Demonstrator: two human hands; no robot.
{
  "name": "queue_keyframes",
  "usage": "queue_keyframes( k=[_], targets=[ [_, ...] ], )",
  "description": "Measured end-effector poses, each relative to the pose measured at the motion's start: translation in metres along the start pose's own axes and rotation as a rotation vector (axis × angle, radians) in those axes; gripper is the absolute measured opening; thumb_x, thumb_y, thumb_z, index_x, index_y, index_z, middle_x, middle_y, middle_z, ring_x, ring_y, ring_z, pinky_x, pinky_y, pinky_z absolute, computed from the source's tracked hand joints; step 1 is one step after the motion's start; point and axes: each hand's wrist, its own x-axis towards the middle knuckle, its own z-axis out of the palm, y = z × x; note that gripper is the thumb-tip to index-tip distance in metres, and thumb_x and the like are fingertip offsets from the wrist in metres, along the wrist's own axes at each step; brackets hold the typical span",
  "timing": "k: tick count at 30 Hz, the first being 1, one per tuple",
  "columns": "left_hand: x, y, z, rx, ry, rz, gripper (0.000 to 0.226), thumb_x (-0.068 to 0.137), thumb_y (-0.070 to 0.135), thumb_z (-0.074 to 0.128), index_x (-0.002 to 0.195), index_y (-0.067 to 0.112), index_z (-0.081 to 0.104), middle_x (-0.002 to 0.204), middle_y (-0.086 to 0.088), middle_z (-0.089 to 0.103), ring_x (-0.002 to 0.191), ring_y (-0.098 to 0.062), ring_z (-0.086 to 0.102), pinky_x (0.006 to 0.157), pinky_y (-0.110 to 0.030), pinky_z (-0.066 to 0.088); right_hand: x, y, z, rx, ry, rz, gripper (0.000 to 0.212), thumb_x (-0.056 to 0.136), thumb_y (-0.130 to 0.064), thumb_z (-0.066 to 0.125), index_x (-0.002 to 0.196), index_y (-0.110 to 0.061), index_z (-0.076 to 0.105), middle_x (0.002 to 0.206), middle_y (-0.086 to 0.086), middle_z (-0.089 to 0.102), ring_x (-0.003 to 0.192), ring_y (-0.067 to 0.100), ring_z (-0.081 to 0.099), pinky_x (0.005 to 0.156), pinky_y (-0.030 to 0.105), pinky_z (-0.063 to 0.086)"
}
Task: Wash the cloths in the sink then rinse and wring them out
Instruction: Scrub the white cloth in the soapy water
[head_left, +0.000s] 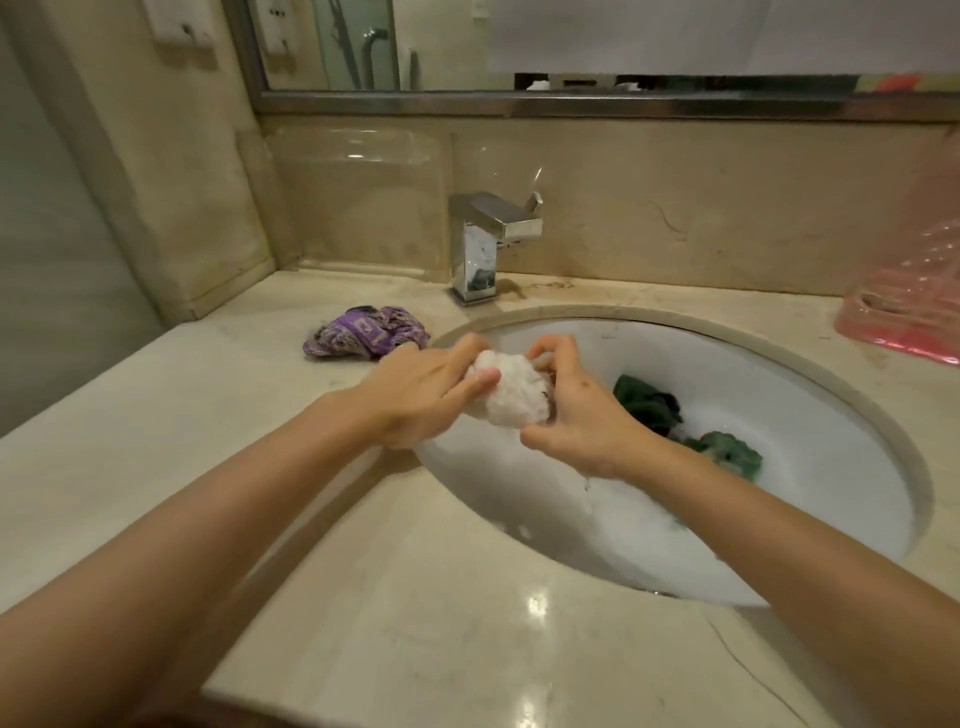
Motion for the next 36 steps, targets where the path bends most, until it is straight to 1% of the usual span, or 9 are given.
queue_keyframes(
  k=[3, 7, 11, 16, 20, 23, 27, 32, 36],
  targets=[
    [-0.024, -0.025, -0.01, 0.069, 0.228, -0.062, 0.071, 0.089, 0.066, 0.012, 0.135, 0.019, 0.039, 0.118, -0.002, 0.061, 0.098, -0.022, 0.053, 0.08, -0.035, 0.03, 0.024, -0.024, 0.017, 0.066, 0.077, -0.032, 0.054, 0.079, -0.007, 0.071, 0.11, -0.025, 0.031, 0.109, 0.006, 0.054, 0.092, 0.024, 0.06, 0.077, 0.044, 0.054],
    [-0.054, -0.059, -0.02, 0.029, 0.376, -0.309, 0.07, 0.09, 0.066, 0.024, 0.136, 0.017, 0.042, 0.125, -0.01, 0.059, 0.111, -0.03, 0.054, 0.088, -0.039, 0.034, 0.059, -0.054, 0.043, 0.07, 0.106, -0.137, 0.047, 0.073, -0.008, 0.081, 0.106, -0.02, 0.049, 0.113, 0.002, 0.052, 0.095, 0.015, 0.049, 0.072, 0.013, 0.037],
    [-0.067, -0.079, -0.009, -0.11, 0.311, -0.459, 0.056, 0.096, 0.05, 0.042, 0.14, 0.015, 0.037, 0.133, -0.011, 0.048, 0.121, -0.029, 0.044, 0.099, -0.039, 0.034, 0.075, -0.063, 0.071, -0.078, 0.119, -0.133, 0.037, 0.077, -0.014, 0.078, 0.11, -0.016, 0.061, 0.117, 0.004, 0.053, 0.102, 0.022, 0.053, 0.08, 0.024, 0.037],
    [-0.054, -0.057, -0.016, -0.013, 0.479, -0.388, 0.045, 0.091, 0.03, 0.055, 0.131, 0.01, 0.048, 0.129, -0.011, 0.05, 0.12, -0.031, 0.045, 0.099, -0.037, 0.03, 0.062, -0.056, 0.057, -0.117, 0.103, -0.108, 0.039, 0.087, -0.02, 0.07, 0.126, -0.019, 0.063, 0.13, 0.004, 0.051, 0.116, 0.02, 0.051, 0.085, 0.016, 0.03],
    [-0.032, -0.027, -0.033, -0.076, 0.429, -0.32, 0.035, 0.088, 0.016, 0.056, 0.122, 0.014, 0.054, 0.12, -0.005, 0.058, 0.112, -0.028, 0.052, 0.094, -0.036, 0.036, 0.045, -0.034, 0.03, -0.206, 0.041, 0.059, 0.035, 0.089, -0.024, 0.066, 0.124, -0.024, 0.061, 0.127, 0.0, 0.054, 0.112, 0.02, 0.055, 0.091, 0.03, 0.044],
    [-0.014, 0.0, -0.045, -0.232, 0.414, -0.242, 0.021, 0.09, 0.019, 0.059, 0.11, 0.017, 0.06, 0.105, 0.002, 0.065, 0.101, -0.021, 0.061, 0.087, -0.037, 0.047, 0.023, -0.012, 0.002, -0.22, -0.113, 0.245, 0.025, 0.092, -0.024, 0.063, 0.117, -0.02, 0.065, 0.114, 0.003, 0.063, 0.101, 0.022, 0.061, 0.086, 0.037, 0.052],
    [0.007, 0.043, -0.06, -0.324, 0.588, -0.147, 0.008, 0.086, 0.021, 0.067, 0.093, 0.02, 0.07, 0.09, 0.006, 0.071, 0.086, -0.015, 0.066, 0.079, -0.035, 0.052, -0.018, 0.027, -0.029, -0.27, -0.297, 0.432, 0.021, 0.09, -0.028, 0.067, 0.109, -0.02, 0.067, 0.107, 0.002, 0.064, 0.095, 0.021, 0.063, 0.08, 0.029, 0.052],
    [0.024, 0.078, -0.081, -0.404, 0.854, -0.117, 0.014, 0.083, 0.025, 0.072, 0.097, 0.022, 0.073, 0.086, 0.008, 0.072, 0.078, -0.01, 0.066, 0.081, -0.035, 0.053, -0.063, 0.07, -0.063, -0.285, -0.381, 0.587, 0.008, 0.089, -0.026, 0.066, 0.095, -0.021, 0.066, 0.087, -0.003, 0.063, 0.071, 0.01, 0.055, 0.052, 0.011, 0.04],
    [0.034, 0.087, -0.09, -0.454, 0.902, -0.146, 0.018, 0.084, 0.028, 0.072, 0.102, 0.024, 0.072, 0.085, 0.011, 0.07, 0.08, -0.011, 0.066, 0.085, -0.04, 0.052, -0.085, 0.093, -0.074, -0.28, -0.394, 0.665, 0.004, 0.09, -0.023, 0.064, 0.09, -0.019, 0.064, 0.085, -0.002, 0.062, 0.071, 0.011, 0.058, 0.048, 0.009, 0.039]
  ],
)
